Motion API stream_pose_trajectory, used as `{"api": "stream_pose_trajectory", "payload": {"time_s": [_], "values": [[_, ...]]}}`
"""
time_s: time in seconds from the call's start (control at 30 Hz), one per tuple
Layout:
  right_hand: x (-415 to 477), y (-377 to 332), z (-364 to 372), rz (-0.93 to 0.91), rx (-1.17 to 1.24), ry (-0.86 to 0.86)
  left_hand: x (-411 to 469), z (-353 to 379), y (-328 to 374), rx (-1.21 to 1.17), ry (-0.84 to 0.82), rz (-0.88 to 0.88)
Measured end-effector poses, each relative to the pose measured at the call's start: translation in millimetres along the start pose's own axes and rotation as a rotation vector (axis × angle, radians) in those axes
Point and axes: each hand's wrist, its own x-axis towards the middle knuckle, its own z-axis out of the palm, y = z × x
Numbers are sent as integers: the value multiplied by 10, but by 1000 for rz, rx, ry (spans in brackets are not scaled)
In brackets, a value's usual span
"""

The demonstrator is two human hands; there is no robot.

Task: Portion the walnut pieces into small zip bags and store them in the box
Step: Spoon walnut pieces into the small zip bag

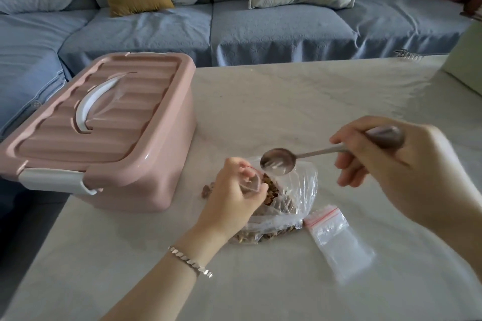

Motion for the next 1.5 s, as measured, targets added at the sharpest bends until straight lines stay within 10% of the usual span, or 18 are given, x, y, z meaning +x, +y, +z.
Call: {"api": "stream_pose_trajectory", "payload": {"time_s": [0.4,0.8,1.2,1.5], "values": [[-21,913,621,343,-14,-123,-202,-318,-295,126,36,-213],[-123,1022,921,775,516,-63,-322,-115,-276,48,-150,-327],[-96,942,478,715,572,99,-219,-301,-112,94,59,-39],[120,477,-1,571,548,95,13,-48,19,124,-124,-108]]}}
